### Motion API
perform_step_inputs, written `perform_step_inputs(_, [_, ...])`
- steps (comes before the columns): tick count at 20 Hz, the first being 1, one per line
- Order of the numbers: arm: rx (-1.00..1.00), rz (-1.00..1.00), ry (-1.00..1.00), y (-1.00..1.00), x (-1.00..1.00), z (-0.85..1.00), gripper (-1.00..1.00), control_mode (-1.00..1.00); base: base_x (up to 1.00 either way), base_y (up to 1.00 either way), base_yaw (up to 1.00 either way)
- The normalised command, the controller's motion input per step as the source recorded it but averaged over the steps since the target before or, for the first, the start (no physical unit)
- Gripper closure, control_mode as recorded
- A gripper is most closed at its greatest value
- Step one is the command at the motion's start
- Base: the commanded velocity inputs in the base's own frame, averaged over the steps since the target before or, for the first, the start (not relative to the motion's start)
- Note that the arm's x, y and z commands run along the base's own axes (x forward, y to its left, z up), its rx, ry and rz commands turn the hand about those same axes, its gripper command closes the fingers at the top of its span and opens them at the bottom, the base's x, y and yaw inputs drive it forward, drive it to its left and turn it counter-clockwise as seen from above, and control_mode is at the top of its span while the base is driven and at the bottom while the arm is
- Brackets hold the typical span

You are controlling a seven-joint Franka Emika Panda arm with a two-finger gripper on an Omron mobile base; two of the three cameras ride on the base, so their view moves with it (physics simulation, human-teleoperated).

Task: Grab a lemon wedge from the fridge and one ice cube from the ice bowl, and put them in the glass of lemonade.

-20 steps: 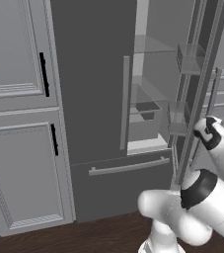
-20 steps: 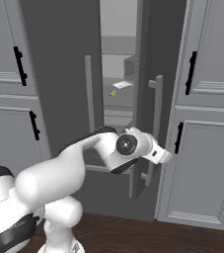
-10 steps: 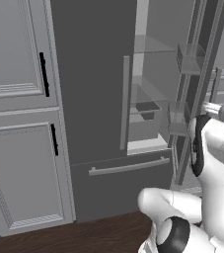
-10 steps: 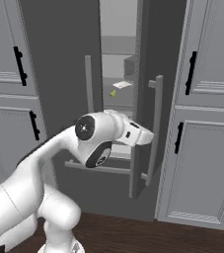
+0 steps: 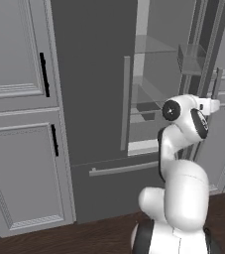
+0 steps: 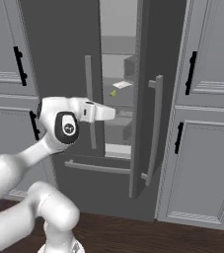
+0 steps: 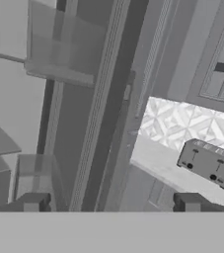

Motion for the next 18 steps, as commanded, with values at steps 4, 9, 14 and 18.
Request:
perform_step_inputs(4, [-0.01,-0.22,0.01,0.32,0.81,-0.16,-1.00,-1.00,0.00,0.00,0.00])
perform_step_inputs(9, [0.00,-0.14,0.00,0.16,0.50,0.00,-1.00,-1.00,0.00,0.00,0.00])
perform_step_inputs(14, [0.00,-0.14,0.00,-0.17,0.00,0.00,-1.00,-1.00,0.00,0.00,0.00])
perform_step_inputs(18, [0.00,-0.14,0.00,-0.25,0.11,0.00,-1.00,-1.00,0.00,0.00,0.00])
